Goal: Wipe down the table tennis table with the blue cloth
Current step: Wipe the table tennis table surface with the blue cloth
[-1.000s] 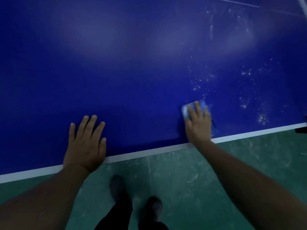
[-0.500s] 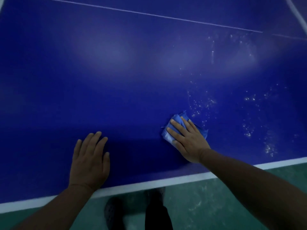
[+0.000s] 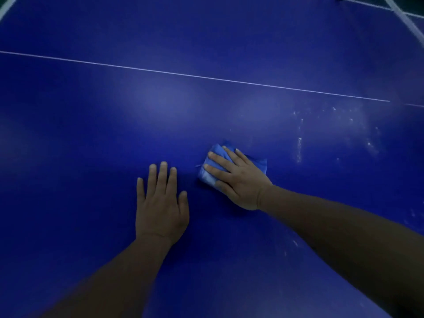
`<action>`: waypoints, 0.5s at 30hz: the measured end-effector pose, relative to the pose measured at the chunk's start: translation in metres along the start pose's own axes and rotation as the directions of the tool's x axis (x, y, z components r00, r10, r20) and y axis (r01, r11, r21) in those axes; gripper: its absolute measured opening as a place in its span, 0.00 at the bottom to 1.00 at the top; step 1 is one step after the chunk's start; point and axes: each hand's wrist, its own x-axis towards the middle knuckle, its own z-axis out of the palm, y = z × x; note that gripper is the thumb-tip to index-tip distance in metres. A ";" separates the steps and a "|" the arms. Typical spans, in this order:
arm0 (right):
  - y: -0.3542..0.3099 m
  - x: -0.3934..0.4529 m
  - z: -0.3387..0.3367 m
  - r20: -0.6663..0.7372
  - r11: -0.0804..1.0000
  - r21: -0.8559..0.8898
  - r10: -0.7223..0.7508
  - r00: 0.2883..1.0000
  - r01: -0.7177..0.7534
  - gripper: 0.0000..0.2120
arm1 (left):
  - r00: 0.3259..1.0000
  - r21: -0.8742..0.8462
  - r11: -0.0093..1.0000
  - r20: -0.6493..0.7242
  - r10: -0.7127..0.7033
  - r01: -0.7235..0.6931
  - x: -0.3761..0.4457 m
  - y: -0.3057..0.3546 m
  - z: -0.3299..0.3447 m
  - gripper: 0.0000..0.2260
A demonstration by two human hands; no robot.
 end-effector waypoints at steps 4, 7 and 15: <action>0.039 0.064 -0.018 -0.026 0.998 0.037 0.046 0.999 -0.045 0.26 | 0.999 0.052 0.998 0.019 -0.030 0.029 0.006 0.005 0.006 0.29; 0.055 0.117 -0.031 -0.068 0.976 0.109 0.197 0.978 -0.189 0.25 | 0.999 0.077 0.997 0.042 -0.028 0.024 0.004 0.003 0.006 0.28; 0.188 0.127 -0.033 -0.032 0.857 -0.091 0.506 0.862 -0.507 0.34 | 1.000 0.147 0.989 0.015 -0.001 -0.001 0.009 -0.001 0.011 0.27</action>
